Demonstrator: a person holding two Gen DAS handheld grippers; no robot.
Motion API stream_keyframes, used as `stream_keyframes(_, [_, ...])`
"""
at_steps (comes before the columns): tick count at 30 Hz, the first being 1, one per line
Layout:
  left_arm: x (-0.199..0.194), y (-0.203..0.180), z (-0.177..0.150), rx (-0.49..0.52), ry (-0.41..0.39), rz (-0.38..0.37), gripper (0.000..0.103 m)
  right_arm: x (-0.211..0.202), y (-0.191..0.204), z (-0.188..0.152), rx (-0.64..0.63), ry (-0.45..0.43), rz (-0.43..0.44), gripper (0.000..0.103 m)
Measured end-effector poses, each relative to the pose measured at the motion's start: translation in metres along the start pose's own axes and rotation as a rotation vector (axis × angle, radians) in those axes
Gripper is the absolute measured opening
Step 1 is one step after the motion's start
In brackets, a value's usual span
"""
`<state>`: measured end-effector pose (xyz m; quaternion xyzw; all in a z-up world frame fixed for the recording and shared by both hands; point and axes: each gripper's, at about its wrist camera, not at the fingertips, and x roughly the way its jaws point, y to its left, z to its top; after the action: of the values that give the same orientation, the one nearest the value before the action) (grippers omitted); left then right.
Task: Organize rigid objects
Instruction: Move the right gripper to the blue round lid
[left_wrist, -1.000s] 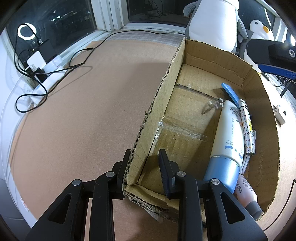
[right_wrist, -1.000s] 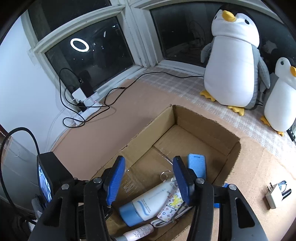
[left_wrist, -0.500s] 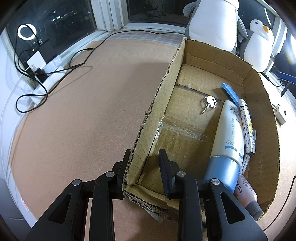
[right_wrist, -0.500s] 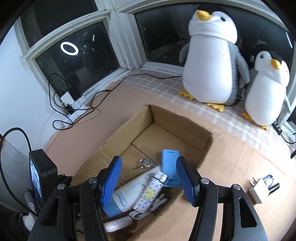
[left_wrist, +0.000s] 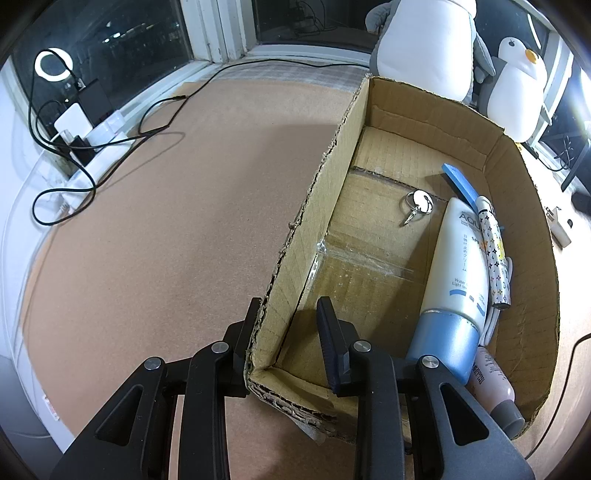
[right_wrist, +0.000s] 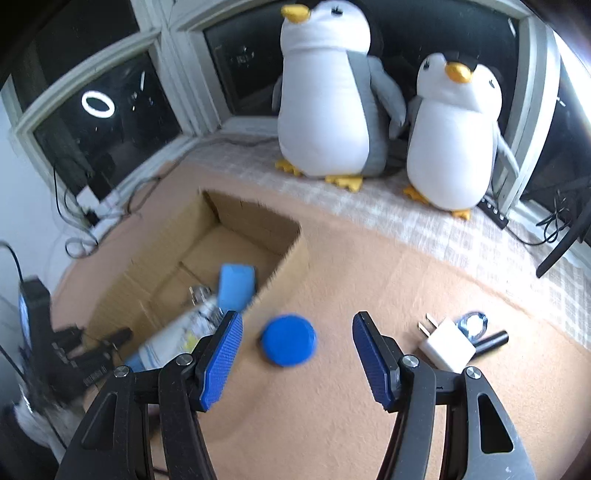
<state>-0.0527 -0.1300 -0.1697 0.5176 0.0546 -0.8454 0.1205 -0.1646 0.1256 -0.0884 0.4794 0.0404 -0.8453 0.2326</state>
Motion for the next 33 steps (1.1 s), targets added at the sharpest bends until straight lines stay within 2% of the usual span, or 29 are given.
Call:
stream_keyframes(5, [0.000, 0.000, 0.000, 0.004, 0.001, 0.002, 0.027, 0.016, 0.006, -0.021, -0.089, 0.055, -0.003, 0.058])
stream_keyframes(12, [-0.001, 0.001, -0.001, 0.007, 0.006, 0.010, 0.027, 0.037, 0.013, -0.037, -0.162, 0.082, 0.047, 0.058])
stream_keyframes(20, [-0.001, -0.001, 0.000, 0.009, 0.015, 0.030, 0.027, 0.061, 0.012, -0.029, -0.188, 0.085, 0.074, 0.058])
stream_keyframes(33, [0.000, -0.004, 0.002, 0.019, 0.024, 0.045, 0.027, 0.078, 0.018, -0.023, -0.270, 0.088, 0.040, 0.058])
